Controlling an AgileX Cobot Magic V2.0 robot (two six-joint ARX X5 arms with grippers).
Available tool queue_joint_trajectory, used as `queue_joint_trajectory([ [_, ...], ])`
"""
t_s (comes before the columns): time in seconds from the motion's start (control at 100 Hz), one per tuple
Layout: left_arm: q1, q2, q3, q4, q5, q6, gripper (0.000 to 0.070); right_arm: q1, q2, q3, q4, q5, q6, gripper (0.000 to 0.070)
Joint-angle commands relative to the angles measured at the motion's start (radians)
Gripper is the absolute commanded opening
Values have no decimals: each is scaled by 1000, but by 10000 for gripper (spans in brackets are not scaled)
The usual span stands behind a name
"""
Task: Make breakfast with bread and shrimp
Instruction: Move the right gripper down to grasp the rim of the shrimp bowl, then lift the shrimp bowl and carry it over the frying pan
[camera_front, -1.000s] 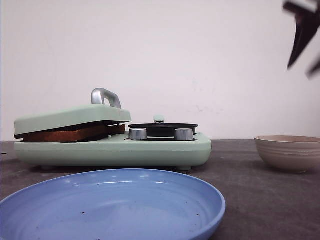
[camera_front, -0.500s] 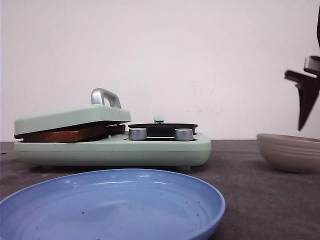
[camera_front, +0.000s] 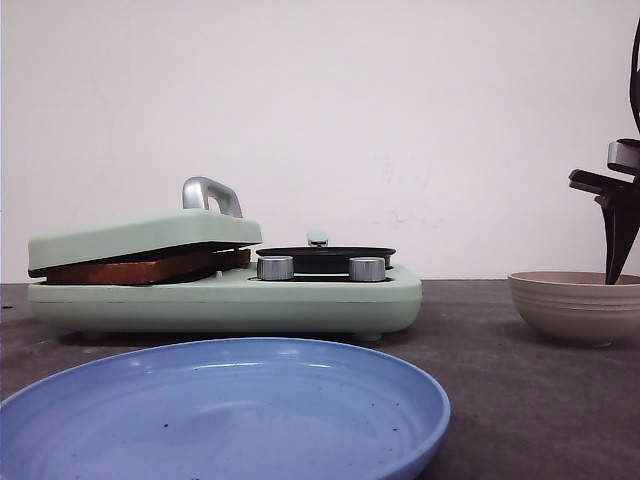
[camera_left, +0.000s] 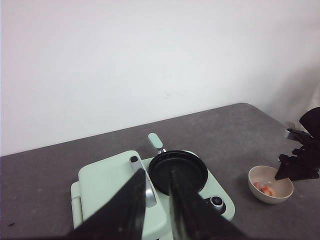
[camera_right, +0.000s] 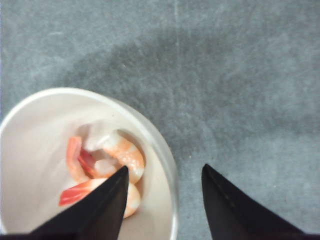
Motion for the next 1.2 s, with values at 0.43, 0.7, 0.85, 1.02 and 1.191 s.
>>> queue_joint_trajectory([
  [0.43, -5, 14, 11, 8, -3, 7, 0, 12, 75, 19, 27, -94, -11, 0],
  [0.7, -5, 14, 11, 6, -3, 7, 0, 49, 1, 20, 213, -206, 33, 0],
  [0.85, -5, 14, 11, 7, -3, 7, 0, 134, -74, 31, 400, -206, 101, 0],
  [1.02, -4, 18, 11, 8, -3, 7, 0, 280, -78, 142, 438, -147, 97, 0],
  [1.191, -4, 18, 11, 8, -3, 7, 0, 434, -47, 279, 458, 28, 3, 0],
])
